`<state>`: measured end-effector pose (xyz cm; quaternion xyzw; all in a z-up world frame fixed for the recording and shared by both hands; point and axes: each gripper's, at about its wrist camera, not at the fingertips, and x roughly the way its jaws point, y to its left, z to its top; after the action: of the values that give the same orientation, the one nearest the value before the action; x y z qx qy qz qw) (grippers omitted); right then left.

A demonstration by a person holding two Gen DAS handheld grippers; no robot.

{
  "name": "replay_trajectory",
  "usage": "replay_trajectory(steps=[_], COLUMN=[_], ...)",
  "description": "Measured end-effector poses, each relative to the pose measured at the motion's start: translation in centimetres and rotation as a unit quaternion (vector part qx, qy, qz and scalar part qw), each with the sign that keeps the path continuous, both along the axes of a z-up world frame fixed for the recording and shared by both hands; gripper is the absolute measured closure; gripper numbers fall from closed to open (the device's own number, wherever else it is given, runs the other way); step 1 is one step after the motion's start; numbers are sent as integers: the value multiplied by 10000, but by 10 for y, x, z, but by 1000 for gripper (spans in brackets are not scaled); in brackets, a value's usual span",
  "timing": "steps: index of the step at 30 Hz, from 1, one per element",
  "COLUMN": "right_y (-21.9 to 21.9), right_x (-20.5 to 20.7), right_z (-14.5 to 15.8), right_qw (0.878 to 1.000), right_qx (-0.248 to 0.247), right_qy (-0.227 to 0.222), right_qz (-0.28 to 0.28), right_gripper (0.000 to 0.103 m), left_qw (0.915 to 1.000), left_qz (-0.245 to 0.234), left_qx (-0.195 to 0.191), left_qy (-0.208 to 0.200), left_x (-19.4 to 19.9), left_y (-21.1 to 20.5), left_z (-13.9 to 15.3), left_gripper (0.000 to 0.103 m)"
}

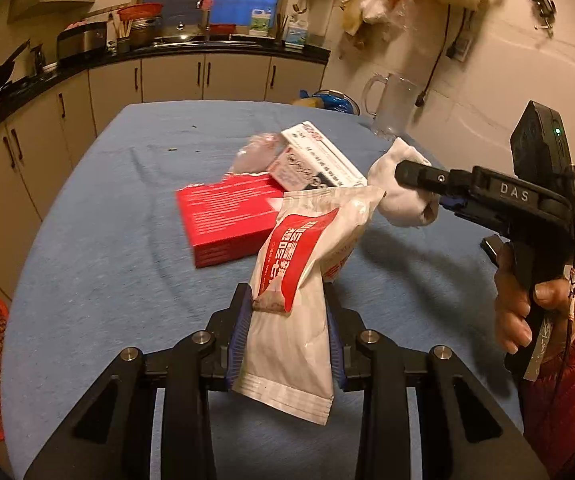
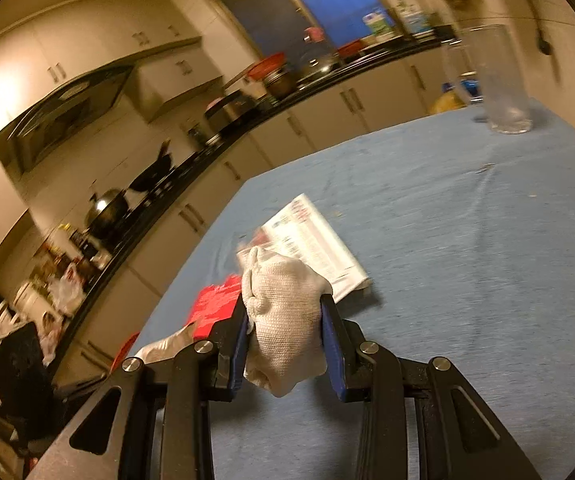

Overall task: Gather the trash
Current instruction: 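Grasp the white-and-red packet with the left tool while the right tool holds the cloth, then carry the packet and cloth to the red wastebasket and open both tools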

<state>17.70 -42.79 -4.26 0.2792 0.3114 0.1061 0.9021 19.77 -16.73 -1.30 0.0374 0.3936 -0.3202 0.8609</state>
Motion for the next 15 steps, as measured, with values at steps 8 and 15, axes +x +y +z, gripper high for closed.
replay_trajectory(steps=[8, 15], right_y=[41, 86], right_x=[6, 14], right_z=[11, 24], right_qw=[9994, 9981], right_qx=[-113, -201], right_qy=[146, 67], right_qz=[280, 571], right_gripper=[67, 67], left_qw=[9996, 9973], left_qz=[223, 654], left_qx=[-164, -263], left_qy=[-103, -194], left_x=[3, 10], left_y=[39, 82], left_z=[12, 20], left_gripper=[70, 70])
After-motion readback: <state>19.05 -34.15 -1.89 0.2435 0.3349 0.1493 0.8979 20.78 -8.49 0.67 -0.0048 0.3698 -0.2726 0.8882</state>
